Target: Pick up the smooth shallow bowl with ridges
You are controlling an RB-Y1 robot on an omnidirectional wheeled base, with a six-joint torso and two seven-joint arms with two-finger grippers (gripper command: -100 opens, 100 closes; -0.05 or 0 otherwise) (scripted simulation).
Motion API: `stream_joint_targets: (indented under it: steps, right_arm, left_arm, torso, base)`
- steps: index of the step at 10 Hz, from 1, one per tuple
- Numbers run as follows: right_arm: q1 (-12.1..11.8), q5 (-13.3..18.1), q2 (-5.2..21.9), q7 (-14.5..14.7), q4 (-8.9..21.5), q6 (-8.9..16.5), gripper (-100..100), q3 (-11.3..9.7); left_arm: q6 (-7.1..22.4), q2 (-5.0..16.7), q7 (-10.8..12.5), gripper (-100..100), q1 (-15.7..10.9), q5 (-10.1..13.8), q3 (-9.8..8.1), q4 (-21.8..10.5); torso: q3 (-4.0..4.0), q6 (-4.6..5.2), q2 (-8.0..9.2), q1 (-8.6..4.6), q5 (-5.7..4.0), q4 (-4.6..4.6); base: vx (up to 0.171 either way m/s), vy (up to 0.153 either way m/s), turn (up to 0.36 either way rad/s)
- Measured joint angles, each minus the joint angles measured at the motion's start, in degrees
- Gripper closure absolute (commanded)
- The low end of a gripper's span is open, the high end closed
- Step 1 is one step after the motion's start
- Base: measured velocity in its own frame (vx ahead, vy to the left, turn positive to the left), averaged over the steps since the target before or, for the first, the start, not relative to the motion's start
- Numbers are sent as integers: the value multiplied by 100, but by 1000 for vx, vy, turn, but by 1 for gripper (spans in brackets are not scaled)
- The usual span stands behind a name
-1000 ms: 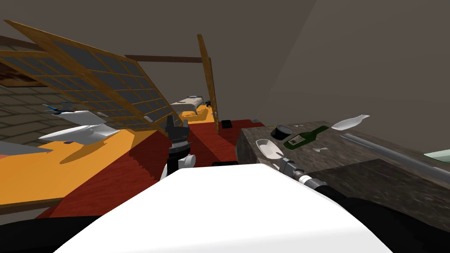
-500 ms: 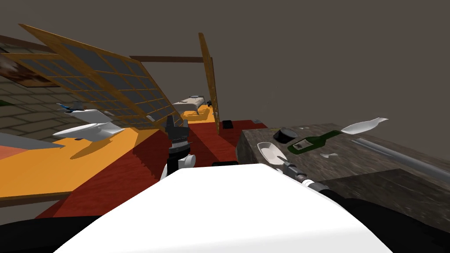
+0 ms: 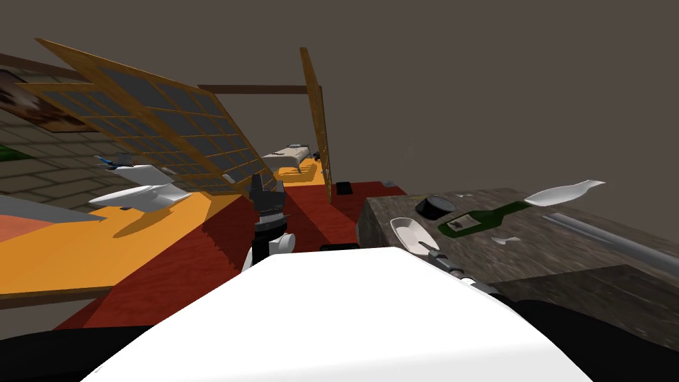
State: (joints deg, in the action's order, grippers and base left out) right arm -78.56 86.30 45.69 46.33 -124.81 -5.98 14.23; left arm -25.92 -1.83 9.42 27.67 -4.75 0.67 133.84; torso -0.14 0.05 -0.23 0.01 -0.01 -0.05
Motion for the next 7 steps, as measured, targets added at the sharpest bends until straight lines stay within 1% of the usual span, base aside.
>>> stream_joint_targets:
  steps: [1,2,5,6,7]
  right_arm:
    - [0,0,0,-1,-2,2,-100,0]
    - [55,31,36,-66,73,48,-100,-37]
    - [330,-17,62,-127,395,83,-100,-114]
    - [339,-20,61,-127,408,84,100,-113]
    - [338,-20,61,-127,406,84,100,-113]
  left_arm:
    - [0,0,0,0,0,0,0,0]
    - [0,0,0,0,-1,0,1,0]
    - [0,0,0,0,-1,0,1,0]
    - [0,0,0,0,0,0,0,0]
    - [0,0,0,0,0,0,0,0]
  torso:
    - [5,0,9,2,0,2]
    - [8,-4,14,6,1,3]
    - [12,-1,19,10,2,5]
    - [10,-1,16,4,-2,5]
    - [9,-1,14,1,-3,4]
  base:
    - [-8,21,169]
    - [-13,23,99]
    - [-9,19,46]
    - [0,0,0]
    - [-5,2,5]
